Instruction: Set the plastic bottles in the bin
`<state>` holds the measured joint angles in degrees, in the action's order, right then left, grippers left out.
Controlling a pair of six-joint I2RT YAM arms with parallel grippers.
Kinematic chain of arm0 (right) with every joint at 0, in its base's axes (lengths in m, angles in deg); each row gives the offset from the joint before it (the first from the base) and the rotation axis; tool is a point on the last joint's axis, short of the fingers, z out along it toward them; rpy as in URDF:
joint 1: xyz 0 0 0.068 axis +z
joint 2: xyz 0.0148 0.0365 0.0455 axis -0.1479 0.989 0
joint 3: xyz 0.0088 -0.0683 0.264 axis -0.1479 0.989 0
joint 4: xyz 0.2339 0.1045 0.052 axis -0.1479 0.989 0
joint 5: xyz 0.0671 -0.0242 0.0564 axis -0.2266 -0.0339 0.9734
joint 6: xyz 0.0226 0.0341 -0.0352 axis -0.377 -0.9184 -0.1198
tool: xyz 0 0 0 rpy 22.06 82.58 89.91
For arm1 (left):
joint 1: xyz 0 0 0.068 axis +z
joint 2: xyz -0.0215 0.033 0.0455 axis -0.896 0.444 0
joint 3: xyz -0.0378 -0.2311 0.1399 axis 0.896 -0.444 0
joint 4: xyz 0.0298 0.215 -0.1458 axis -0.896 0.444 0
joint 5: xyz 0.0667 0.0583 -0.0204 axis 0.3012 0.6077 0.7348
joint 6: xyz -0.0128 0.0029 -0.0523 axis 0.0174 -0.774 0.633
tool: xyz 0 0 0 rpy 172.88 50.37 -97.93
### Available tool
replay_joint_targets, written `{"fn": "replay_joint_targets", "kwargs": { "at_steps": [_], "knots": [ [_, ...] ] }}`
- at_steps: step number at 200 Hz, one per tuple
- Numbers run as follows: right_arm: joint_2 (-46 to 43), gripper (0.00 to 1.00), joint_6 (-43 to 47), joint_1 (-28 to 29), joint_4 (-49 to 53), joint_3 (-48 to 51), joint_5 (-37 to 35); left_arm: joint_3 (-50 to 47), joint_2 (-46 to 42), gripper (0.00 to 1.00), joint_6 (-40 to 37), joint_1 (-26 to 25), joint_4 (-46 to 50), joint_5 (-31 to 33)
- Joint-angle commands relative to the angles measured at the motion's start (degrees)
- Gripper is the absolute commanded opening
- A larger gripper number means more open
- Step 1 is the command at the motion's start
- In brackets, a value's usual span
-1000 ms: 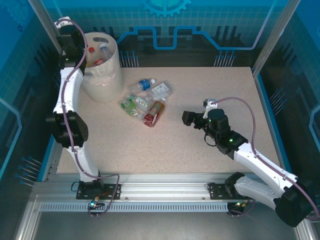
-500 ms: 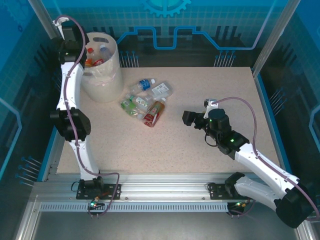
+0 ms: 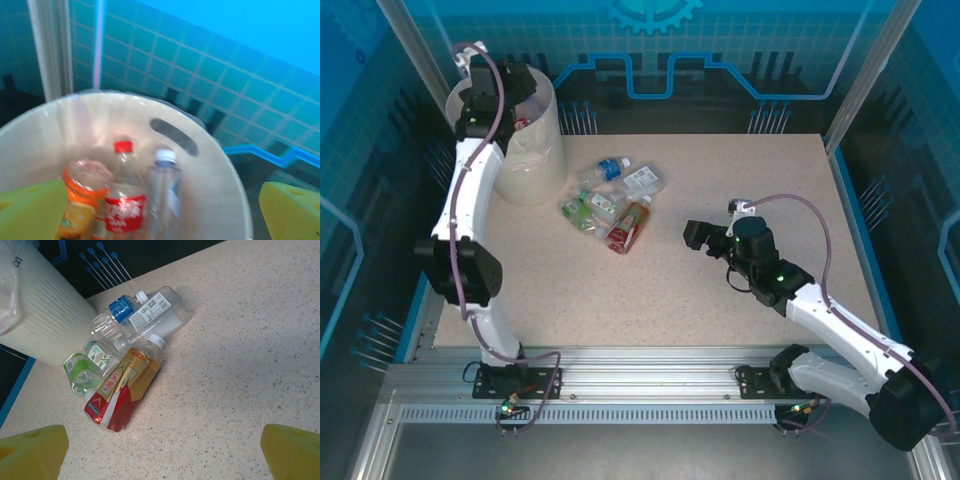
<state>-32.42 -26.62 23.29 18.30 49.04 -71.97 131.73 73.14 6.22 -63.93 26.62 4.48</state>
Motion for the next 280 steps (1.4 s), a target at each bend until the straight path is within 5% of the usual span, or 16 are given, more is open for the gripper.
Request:
{"fn": "replay_joint_targets", "kwargs": {
  "at_steps": [1, 93, 156, 280],
  "knots": [
    [0.54, 1.00, -3.39, -0.84, -2.38, 1.57, -1.05, -6.85, -6.88, 0.99, 5.41, -3.70, -7.49, -1.14],
    [3.34, 1.00, 1.50, -1.23, -2.61, -0.89, 0.76, -27.96, -13.59, 0.99, 8.75, -20.45, -6.18, -3.30],
    [3.97, 1.00, 1.84, -1.23, -2.62, -0.94, 0.22, -32.75, -6.79, 0.99, 7.67, -21.37, -4.90, -25.63],
    [5.68, 1.00, 7.22, -1.47, 9.08, -6.65, 5.74, -37.55, 3.05, 0.99, 4.87, -25.01, -2.72, -32.21]
  ]
}}
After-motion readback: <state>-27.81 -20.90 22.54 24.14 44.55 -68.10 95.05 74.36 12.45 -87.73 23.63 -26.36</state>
